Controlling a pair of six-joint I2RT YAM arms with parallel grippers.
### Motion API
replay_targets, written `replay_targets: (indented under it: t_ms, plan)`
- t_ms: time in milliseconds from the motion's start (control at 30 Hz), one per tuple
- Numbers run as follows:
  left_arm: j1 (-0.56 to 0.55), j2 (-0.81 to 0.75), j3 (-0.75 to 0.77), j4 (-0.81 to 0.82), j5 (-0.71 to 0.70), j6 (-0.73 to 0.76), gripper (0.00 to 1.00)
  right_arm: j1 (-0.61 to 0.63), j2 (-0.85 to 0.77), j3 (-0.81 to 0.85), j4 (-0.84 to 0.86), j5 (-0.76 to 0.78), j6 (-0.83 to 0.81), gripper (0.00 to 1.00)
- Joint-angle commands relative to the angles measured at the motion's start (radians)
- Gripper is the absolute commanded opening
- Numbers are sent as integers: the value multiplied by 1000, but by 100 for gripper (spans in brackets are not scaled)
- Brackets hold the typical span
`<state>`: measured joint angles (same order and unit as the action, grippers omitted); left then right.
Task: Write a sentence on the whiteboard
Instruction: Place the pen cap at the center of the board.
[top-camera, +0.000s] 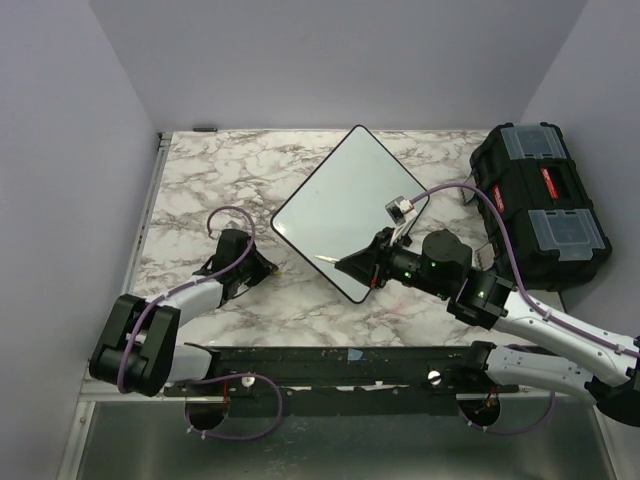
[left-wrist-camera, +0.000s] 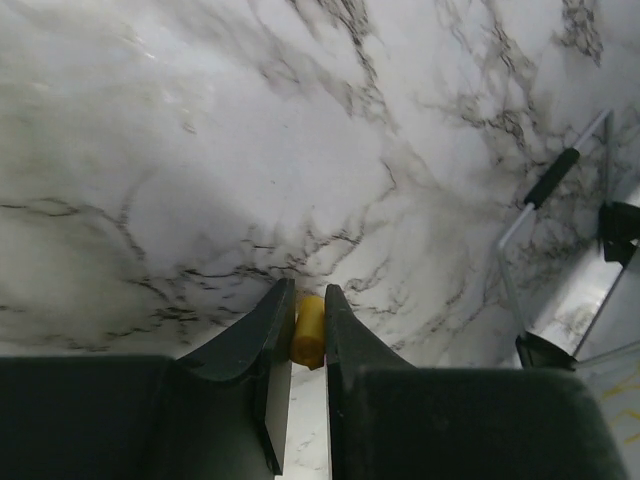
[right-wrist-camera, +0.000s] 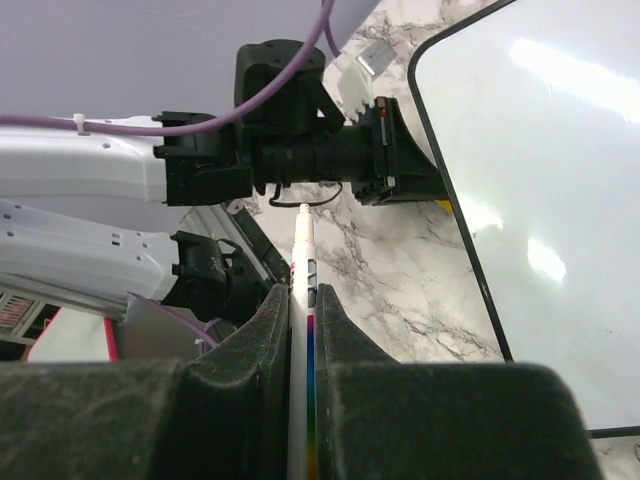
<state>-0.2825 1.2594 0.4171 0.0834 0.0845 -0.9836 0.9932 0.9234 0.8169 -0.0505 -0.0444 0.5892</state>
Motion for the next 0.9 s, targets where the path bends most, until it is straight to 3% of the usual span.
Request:
replay_targets:
  t_ms: [0,367,567,867]
  plan:
    - [-49,91,7,188,135,21,0,2,1,16,-18,36,-20,1]
    - [-136,170,-12,257,181,31,0,2,3,17,-25,39,-27,1]
    - [-163,139,-80,323,221,46,14,3,14,17,-23,39,-30,1]
    - [-170,-13,-103,250,239,116,41,2,12,21,-22,39,-34,1]
